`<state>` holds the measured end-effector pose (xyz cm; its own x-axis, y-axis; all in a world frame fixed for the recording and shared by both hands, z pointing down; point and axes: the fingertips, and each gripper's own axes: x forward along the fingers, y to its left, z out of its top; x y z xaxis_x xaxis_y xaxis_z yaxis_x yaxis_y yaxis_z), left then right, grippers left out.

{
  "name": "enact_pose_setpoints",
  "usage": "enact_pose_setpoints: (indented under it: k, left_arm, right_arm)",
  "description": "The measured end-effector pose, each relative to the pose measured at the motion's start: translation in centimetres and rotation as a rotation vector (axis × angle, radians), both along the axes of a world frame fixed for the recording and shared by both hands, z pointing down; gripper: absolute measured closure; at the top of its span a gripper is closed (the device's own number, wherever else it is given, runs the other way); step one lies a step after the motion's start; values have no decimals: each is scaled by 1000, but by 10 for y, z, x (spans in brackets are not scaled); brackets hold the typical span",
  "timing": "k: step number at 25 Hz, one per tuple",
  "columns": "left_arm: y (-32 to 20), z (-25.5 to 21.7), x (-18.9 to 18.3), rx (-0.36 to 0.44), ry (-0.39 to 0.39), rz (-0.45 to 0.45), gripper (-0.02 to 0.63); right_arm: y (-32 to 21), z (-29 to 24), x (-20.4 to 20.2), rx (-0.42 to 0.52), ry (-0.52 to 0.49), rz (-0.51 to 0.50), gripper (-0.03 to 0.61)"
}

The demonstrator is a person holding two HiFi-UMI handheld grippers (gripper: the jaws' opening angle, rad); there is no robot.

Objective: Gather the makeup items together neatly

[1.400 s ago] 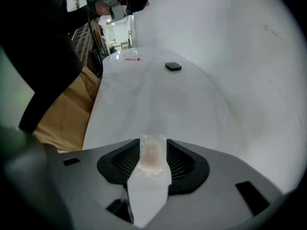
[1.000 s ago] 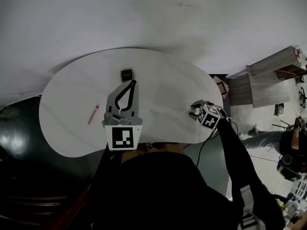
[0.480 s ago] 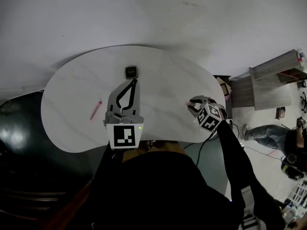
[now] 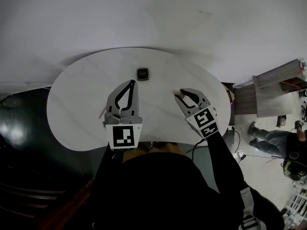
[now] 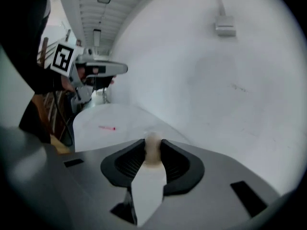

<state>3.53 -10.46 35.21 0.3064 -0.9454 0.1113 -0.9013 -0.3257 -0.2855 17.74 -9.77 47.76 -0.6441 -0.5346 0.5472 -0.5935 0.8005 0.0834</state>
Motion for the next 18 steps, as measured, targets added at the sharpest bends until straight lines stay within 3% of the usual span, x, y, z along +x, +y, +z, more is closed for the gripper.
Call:
enact_pose_setpoints:
  k: [4, 9, 18]
  left_arm:
    - [-4, -4, -25, -5, 9, -1, 597]
    - [-13, -5, -58, -16, 47, 0, 597]
    - [-22, -3, -82, -33, 86, 74, 597]
  right_arm:
    - [-6, -40, -28, 28, -181, 147, 454]
    - [-15, -75, -58, 148, -278, 291, 454]
    - [-13, -74, -105, 137, -281, 336, 454]
